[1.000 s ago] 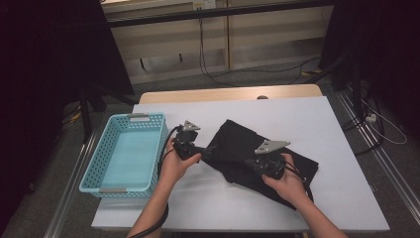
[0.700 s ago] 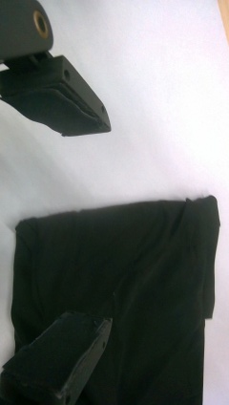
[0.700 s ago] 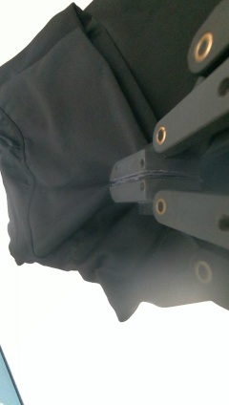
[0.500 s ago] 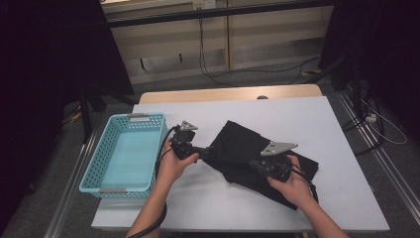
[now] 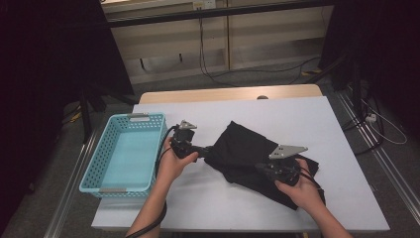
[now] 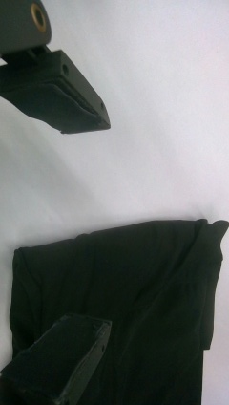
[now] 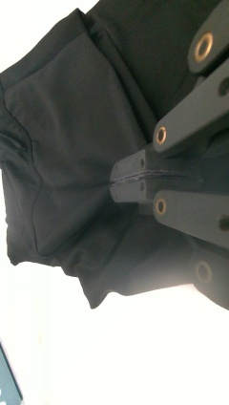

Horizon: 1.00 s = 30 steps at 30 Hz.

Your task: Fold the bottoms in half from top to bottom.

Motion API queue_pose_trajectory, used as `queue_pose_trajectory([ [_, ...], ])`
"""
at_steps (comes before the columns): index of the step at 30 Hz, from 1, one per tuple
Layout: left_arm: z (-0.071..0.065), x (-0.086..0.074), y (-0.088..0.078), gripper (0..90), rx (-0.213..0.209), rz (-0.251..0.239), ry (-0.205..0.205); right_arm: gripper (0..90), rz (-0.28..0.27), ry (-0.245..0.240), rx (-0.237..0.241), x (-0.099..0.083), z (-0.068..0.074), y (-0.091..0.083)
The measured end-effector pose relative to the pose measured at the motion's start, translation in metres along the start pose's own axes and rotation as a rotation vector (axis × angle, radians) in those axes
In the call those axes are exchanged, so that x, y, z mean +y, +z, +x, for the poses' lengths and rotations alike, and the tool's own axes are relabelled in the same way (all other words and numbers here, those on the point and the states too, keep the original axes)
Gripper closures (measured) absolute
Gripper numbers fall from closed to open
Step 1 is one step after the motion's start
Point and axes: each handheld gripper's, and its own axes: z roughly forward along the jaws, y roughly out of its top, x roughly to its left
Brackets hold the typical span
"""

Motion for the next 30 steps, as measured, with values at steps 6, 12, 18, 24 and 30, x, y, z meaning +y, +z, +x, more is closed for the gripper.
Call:
queue_pose_trajectory([
  [6,0.000,0.000,0.000,6.6,0.002,0.001,0.004,89.4,0.000,-0.008,-0.005,-0.002,0.001,-0.008],
  [12,0.000,0.000,-0.002,6.6,0.003,0.005,0.009,89.3,-0.007,-0.004,-0.012,-0.004,0.000,-0.014],
  [18,0.001,0.001,-0.003,6.6,0.009,-0.004,0.010,89.4,-0.006,0.010,-0.006,-0.005,-0.001,-0.012],
  [24,0.000,0.000,-0.003,6.6,0.016,0.003,0.020,89.3,-0.005,0.006,-0.003,-0.005,0.000,-0.010],
  [30,0.000,0.000,-0.004,6.6,0.023,0.002,0.019,89.4,0.002,0.005,0.003,-0.006,0.000,-0.010],
])
